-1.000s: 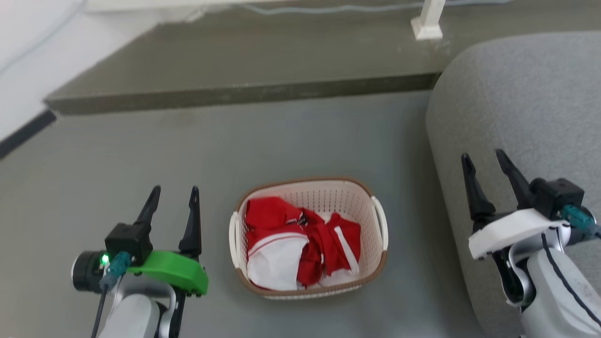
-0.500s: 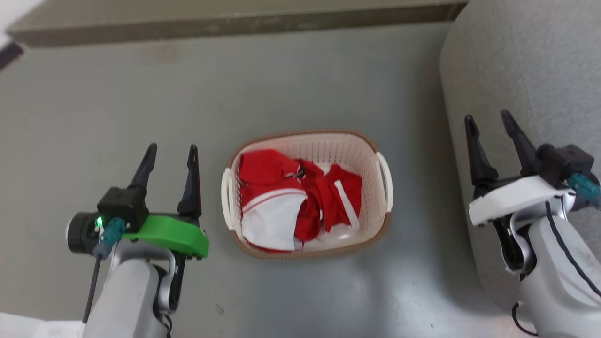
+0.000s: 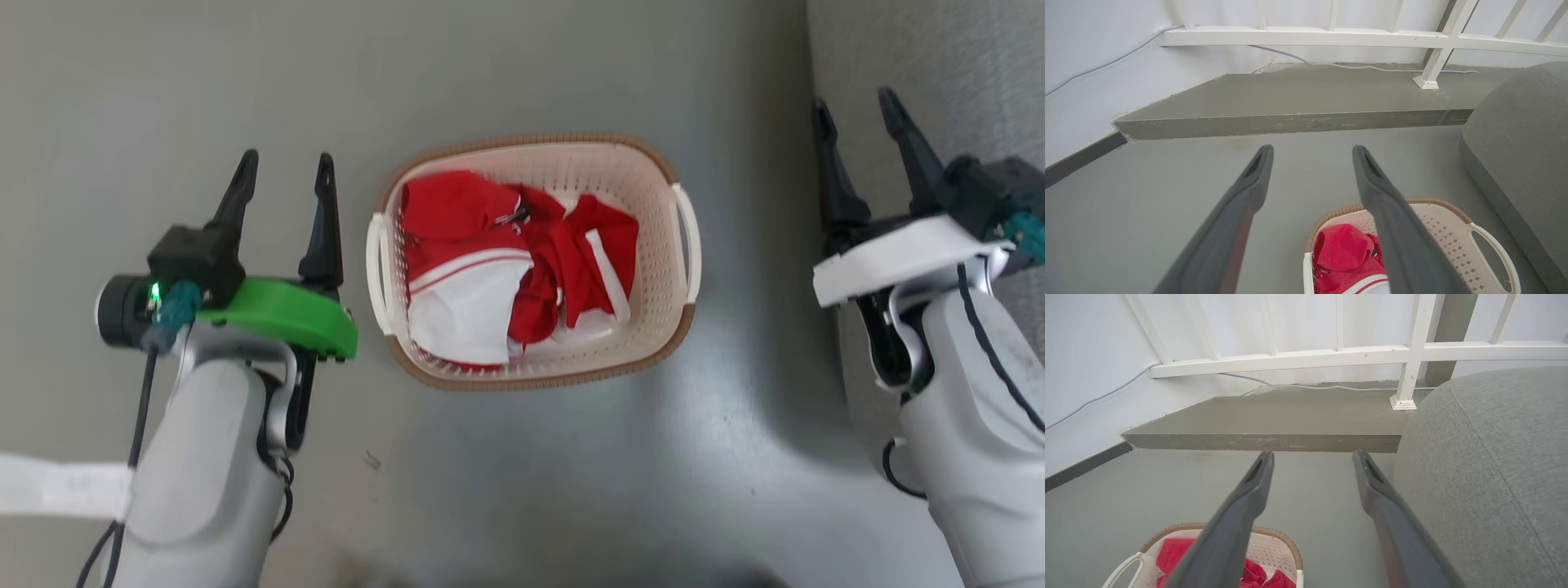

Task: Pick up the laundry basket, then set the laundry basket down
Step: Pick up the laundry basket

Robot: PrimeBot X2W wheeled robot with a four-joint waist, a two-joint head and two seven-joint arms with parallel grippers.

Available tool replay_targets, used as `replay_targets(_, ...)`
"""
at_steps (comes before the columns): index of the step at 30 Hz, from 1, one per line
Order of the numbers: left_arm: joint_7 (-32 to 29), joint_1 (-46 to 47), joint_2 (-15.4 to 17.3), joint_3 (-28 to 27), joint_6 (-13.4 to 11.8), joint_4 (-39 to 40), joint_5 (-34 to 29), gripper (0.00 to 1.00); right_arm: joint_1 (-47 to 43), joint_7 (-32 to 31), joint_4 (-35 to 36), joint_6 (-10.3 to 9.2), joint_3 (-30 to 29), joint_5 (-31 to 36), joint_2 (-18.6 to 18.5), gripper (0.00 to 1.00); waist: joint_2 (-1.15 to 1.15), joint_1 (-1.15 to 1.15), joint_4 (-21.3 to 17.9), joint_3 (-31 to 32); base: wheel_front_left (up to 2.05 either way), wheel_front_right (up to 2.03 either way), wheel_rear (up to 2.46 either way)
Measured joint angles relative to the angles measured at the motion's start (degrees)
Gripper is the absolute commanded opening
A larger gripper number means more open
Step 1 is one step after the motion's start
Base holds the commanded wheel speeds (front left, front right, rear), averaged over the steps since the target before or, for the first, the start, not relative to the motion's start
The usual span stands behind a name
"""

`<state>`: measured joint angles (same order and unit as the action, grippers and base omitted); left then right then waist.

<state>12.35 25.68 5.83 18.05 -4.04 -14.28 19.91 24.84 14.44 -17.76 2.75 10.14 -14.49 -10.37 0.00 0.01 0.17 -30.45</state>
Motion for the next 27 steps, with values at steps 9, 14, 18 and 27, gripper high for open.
replay_targets(9, -3.69, 8.12, -1.01, 0.36, 2.30, -10.06, 1.40, 1.00, 7.12, 0.14, -8.02, 1.27, 2.82, 1.02, 1.47, 1.00, 0.00, 0.00, 0.05, -6.72, 0.00, 0.00, 0.00)
replay_targets(14, -5.84, 11.45, -1.33, 0.56, 3.54, -15.39, 1.96, 1.00, 9.79, 0.04, -13.12, 1.63, 4.20, 1.21, 2.92, 1.00, 0.00, 0.00, -0.15, -9.06, 0.00, 0.00, 0.00)
replay_targets(18, -7.34, 13.58, -1.56, 1.07, 4.45, -19.25, 2.13, 1.00, 11.76, -0.48, -17.06, 1.82, 5.04, 1.22, 3.78, 1.00, 0.00, 0.00, -0.41, -10.81, 0.00, 0.00, 0.00)
replay_targets(27, -8.86, 17.07, -1.86, 1.98, 6.32, -26.43, 2.67, 1.00, 15.21, -0.60, -23.50, 2.30, 6.58, 1.19, 4.98, 1.00, 0.00, 0.00, -1.11, -14.83, 0.00, 0.00, 0.00)
